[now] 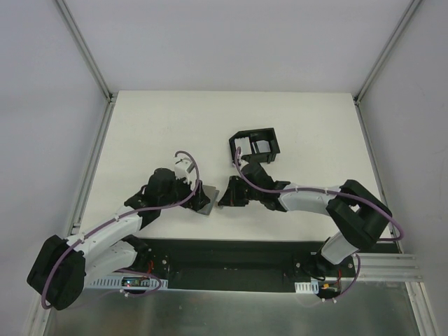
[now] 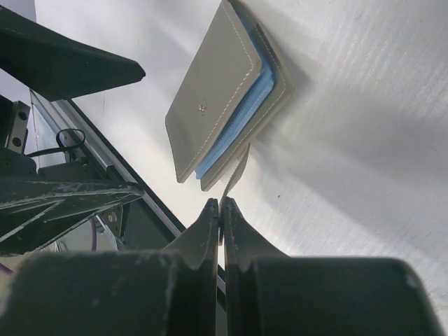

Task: Put the credit cards into the card holder
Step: Open the card holder at the center of the board.

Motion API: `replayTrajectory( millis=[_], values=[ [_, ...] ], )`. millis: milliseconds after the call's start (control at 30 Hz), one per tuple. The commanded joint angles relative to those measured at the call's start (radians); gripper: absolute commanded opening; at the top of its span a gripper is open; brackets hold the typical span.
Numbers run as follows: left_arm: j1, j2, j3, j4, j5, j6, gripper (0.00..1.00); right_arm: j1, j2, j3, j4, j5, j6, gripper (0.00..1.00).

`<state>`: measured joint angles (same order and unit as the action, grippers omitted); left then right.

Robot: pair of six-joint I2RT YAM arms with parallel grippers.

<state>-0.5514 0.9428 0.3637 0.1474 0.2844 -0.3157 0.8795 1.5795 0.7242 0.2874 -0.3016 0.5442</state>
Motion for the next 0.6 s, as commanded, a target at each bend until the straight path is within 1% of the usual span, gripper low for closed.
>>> replayTrajectory(
  millis=[0,100,200,267,400,567],
  values=[
    [-0.021,0.042,0.061,-0.042,-0.002,0.055,0.77,-0.004,-0.012,0.044,0.036,-0.022,-0.015,0.01],
    [-0.025,0.065,0.070,-0.058,-0.033,0.058,0.77,-0.002,0.011,0.050,0.039,-0.044,-0.017,0.01],
    [-0.027,0.083,0.087,-0.085,-0.057,0.055,0.73,-0.001,0.023,0.050,0.052,-0.044,-0.015,0.01],
    [-0.028,0.083,0.087,-0.085,-0.068,0.043,0.73,-0.002,0.034,0.055,0.053,-0.047,-0.015,0.01],
    [-0.028,0.074,0.081,-0.089,-0.099,0.041,0.75,-0.002,0.037,0.053,0.078,-0.051,-0.004,0.01],
    [-0.028,0.063,0.073,-0.091,-0.097,0.047,0.75,0.001,0.039,0.047,0.090,-0.047,-0.001,0.01]
  ],
)
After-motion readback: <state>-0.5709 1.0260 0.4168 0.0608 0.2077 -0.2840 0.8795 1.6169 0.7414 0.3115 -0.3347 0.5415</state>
